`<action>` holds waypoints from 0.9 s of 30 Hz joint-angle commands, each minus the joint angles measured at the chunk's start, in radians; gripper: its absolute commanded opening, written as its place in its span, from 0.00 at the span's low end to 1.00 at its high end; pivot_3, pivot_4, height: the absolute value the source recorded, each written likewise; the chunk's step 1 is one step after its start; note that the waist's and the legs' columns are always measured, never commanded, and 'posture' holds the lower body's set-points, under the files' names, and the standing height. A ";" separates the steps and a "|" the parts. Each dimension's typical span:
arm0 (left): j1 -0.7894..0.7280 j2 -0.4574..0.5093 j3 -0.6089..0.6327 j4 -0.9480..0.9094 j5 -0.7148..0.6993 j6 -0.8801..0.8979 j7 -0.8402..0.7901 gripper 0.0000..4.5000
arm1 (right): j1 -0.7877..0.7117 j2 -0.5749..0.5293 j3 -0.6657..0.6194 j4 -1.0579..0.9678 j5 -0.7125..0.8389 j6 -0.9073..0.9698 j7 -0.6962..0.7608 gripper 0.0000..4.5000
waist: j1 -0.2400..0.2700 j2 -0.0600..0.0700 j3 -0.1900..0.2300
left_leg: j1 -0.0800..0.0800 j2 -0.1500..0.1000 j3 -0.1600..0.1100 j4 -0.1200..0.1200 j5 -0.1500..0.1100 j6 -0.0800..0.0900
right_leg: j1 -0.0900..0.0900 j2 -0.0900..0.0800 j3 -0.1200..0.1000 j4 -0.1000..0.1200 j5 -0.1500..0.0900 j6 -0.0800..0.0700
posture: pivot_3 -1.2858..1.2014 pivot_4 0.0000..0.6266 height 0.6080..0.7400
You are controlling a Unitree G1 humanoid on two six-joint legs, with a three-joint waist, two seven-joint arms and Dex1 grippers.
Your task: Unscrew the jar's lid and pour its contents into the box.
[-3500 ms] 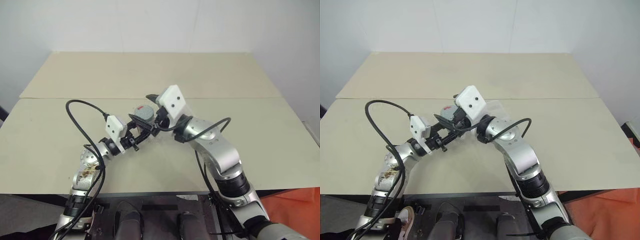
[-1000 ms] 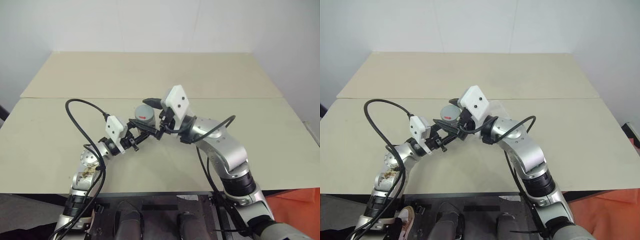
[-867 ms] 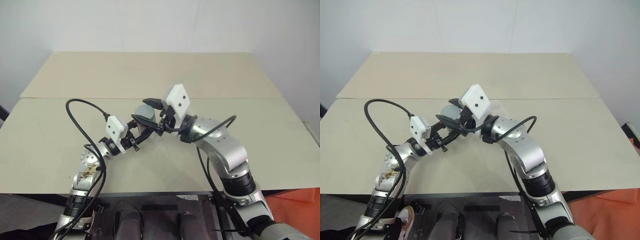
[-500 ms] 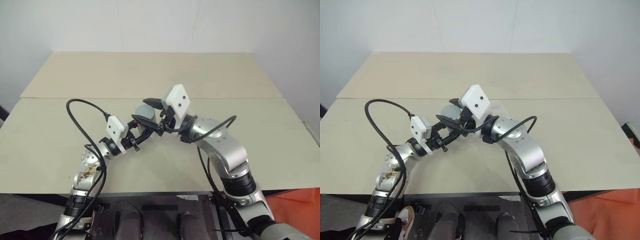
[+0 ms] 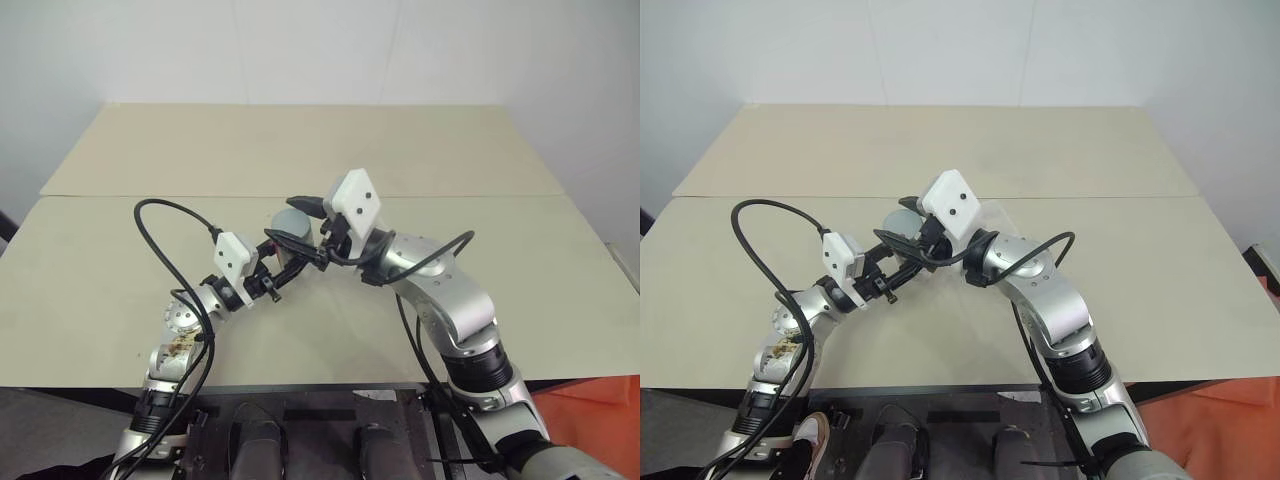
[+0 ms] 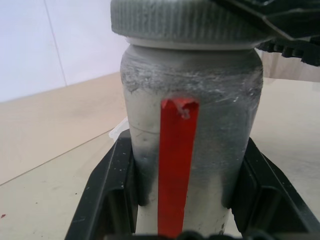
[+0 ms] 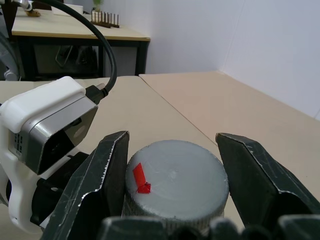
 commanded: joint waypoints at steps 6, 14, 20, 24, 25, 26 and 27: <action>0.026 0.024 0.001 -0.059 0.011 -0.017 0.003 0.44 | -0.057 0.075 -0.132 -0.025 0.151 0.071 -0.026 0.61 | -0.001 0.000 0.000 | 0.000 0.000 0.000 0.000 0.000 0.000 | 0.000 0.000 0.000 0.000 0.000 0.000 | 0.52 0.24 1.00; 0.035 0.033 0.008 -0.081 0.013 -0.007 0.018 0.44 | -0.085 0.119 -0.259 0.008 0.239 0.142 -0.129 0.61 | 0.001 0.000 0.000 | 0.000 0.000 0.000 0.000 0.000 0.000 | 0.000 0.000 0.000 0.000 0.000 0.000 | 0.52 0.24 1.00; 0.038 0.047 0.022 -0.118 0.004 0.021 0.040 0.44 | -0.002 -0.102 -0.380 -0.050 0.154 0.165 -0.203 0.61 | 0.010 0.000 0.000 | -0.001 -0.001 0.000 0.000 0.000 0.000 | 0.000 -0.001 -0.001 -0.001 0.000 0.000 | 0.52 0.24 1.00; 0.046 0.060 0.040 -0.112 0.000 0.035 0.044 0.44 | 0.074 -0.247 -0.407 -0.071 0.112 0.268 -0.240 0.61 | -0.002 0.000 0.000 | -0.001 0.000 0.001 -0.001 0.000 0.000 | 0.000 0.000 0.000 -0.001 0.000 0.000 | 0.52 0.24 1.00; 0.045 0.062 0.041 -0.110 -0.001 0.037 0.042 0.44 | 0.086 -0.265 -0.409 -0.074 0.105 0.288 -0.250 0.61 | -0.007 0.000 0.000 | -0.001 0.000 0.001 -0.001 0.000 0.000 | -0.001 0.000 0.000 -0.001 0.000 0.000 | 0.52 0.24 1.00; 0.040 0.063 0.038 -0.103 0.002 0.037 0.039 0.44 | 0.114 -0.292 -0.413 -0.076 0.103 0.317 -0.249 0.61 | -0.010 0.000 0.000 | 0.000 0.000 0.001 -0.001 0.000 0.000 | -0.001 0.000 0.001 0.000 0.000 0.000 | 0.52 0.24 1.00; 0.034 0.063 0.036 -0.097 0.004 0.036 0.037 0.44 | 0.131 -0.309 -0.414 -0.076 0.104 0.336 -0.248 0.61 | -0.011 0.000 0.000 | 0.000 0.001 0.001 -0.001 0.000 0.000 | -0.001 0.000 0.001 0.000 0.000 0.000 | 0.52 0.24 1.00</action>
